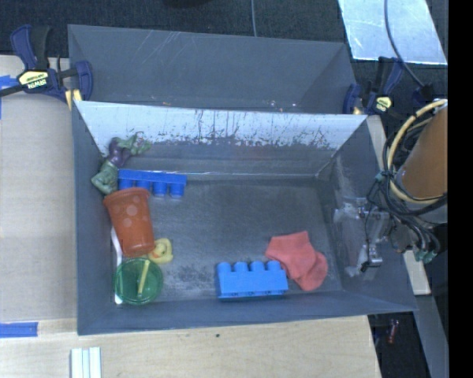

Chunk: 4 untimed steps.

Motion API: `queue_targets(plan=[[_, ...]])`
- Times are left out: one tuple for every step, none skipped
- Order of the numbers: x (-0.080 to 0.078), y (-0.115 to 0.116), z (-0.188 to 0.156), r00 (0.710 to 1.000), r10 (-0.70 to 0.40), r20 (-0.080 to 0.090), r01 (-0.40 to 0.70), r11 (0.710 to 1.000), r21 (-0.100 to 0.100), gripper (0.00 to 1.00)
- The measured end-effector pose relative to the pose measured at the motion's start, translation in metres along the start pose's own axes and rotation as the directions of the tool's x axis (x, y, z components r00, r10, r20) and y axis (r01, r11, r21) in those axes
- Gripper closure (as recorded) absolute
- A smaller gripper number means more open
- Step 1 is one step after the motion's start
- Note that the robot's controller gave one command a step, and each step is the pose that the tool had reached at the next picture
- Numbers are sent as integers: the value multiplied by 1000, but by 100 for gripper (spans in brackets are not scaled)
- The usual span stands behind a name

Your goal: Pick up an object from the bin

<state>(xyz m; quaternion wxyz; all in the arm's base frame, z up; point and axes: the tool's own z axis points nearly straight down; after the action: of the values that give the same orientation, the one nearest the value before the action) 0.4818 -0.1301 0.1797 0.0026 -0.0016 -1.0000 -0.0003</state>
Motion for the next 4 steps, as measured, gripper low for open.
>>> queue_targets(plan=[[-2,1,-4,1000,-2,8,2,1000,2,0],[-23,80,84,997,75,13,-75,997,0,0],[-27,52,95,951,309,26,-309,951,2,100],[-27,52,94,951,308,25,-308,951,2,100]])
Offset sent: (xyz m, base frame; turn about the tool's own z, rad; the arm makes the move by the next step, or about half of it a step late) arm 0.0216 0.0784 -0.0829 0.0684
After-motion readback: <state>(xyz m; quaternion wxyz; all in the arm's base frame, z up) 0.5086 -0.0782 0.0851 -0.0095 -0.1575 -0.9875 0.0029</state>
